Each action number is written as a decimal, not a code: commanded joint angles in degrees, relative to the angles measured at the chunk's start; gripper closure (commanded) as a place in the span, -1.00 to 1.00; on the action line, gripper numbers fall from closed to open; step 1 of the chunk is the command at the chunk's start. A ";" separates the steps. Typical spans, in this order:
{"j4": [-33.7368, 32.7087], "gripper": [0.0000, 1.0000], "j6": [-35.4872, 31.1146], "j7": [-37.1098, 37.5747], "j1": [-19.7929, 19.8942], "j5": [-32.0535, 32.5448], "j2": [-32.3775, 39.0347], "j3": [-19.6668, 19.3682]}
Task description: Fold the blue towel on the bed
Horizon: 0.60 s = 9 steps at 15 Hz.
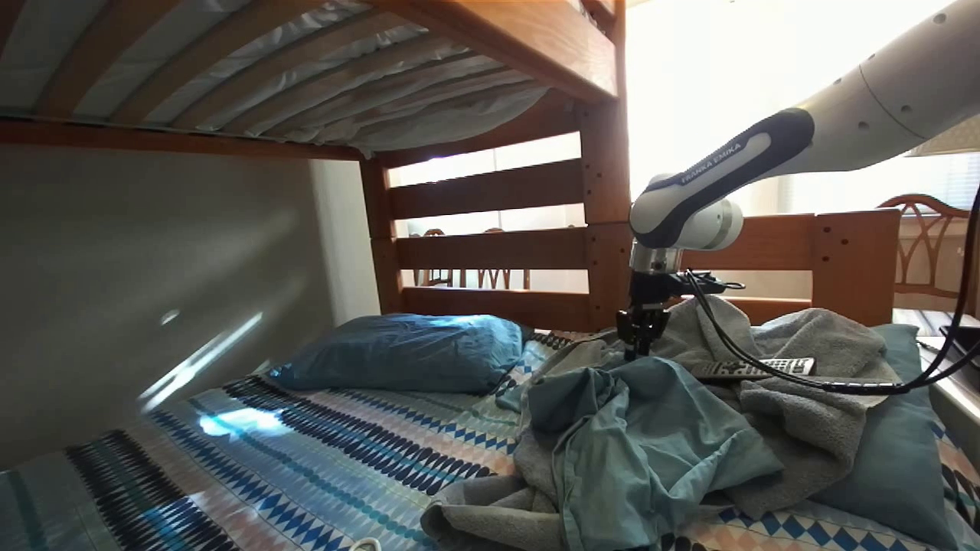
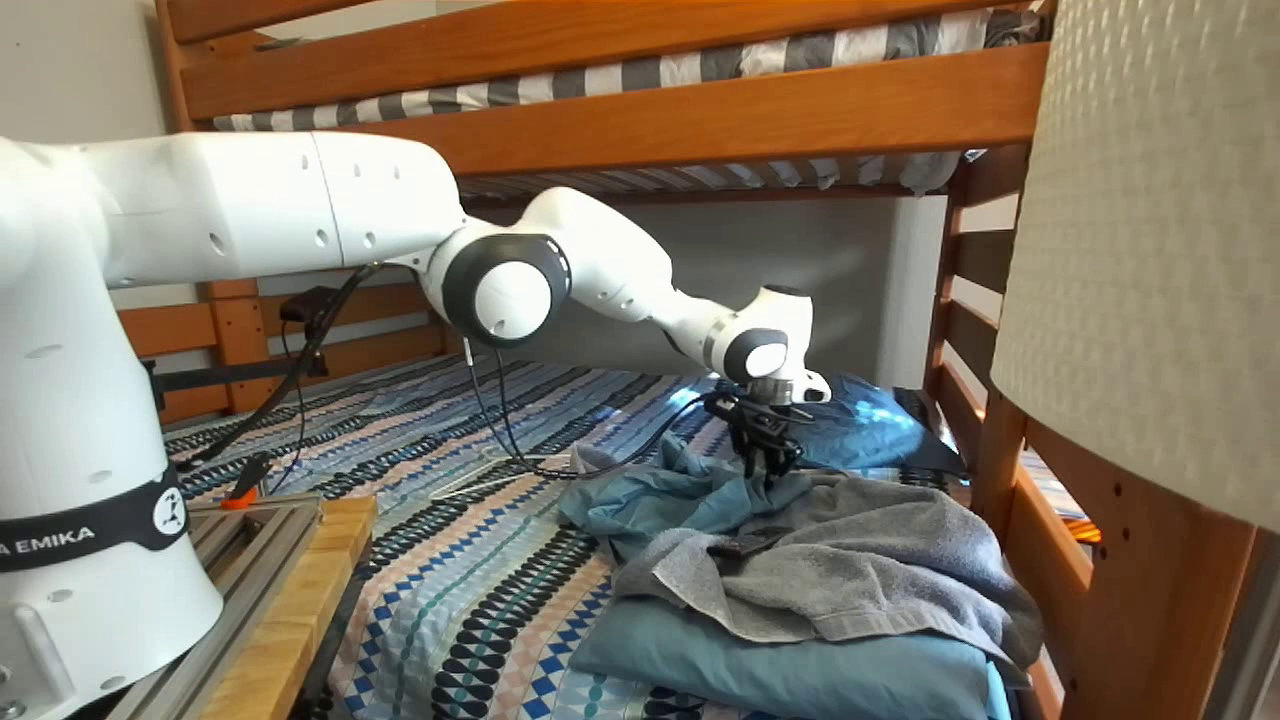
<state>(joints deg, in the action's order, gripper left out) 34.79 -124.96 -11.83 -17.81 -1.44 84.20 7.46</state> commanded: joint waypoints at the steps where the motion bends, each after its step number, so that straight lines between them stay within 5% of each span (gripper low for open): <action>1: -6.80 0.80 2.53 -0.50 -0.82 0.83 3.97 0.15; 3: -2.32 0.99 0.57 -0.32 -0.66 0.52 1.25 -0.29; 9: -5.17 0.99 -3.27 6.76 0.68 0.87 0.84 -3.59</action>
<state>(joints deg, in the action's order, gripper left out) 31.97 -126.16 -9.86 -17.90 -1.44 85.04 5.62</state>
